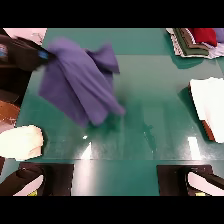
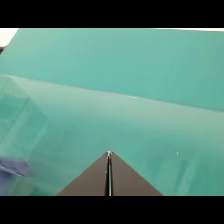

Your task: Fold the shirts.

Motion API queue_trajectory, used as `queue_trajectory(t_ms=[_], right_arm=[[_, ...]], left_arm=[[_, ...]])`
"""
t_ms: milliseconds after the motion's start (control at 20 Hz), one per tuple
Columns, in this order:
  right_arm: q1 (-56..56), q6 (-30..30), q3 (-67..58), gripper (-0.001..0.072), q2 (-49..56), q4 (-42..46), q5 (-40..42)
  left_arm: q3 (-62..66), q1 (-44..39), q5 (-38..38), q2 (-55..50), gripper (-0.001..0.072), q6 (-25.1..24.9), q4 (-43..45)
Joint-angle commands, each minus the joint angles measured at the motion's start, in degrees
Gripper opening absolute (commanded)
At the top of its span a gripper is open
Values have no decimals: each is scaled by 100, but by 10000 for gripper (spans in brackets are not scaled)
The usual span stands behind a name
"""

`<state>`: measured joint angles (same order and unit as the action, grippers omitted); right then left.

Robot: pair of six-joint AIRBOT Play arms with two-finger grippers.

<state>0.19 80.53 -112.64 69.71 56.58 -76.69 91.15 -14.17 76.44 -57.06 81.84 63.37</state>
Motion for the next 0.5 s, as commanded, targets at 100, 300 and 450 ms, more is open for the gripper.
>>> queue_trajectory(t_ms=[100,300,450], right_arm=[[7,2,-376,19,437,-2,-800],[7,2,-367,19,586,0,-1145],[4,2,-367,19,612,4,-1244]], left_arm=[[-1379,-1381,-796,-772,31,212,-2],[-1961,-1698,-946,-1526,705,57,42],[-1849,-1185,-901,-1598,626,-219,96]])
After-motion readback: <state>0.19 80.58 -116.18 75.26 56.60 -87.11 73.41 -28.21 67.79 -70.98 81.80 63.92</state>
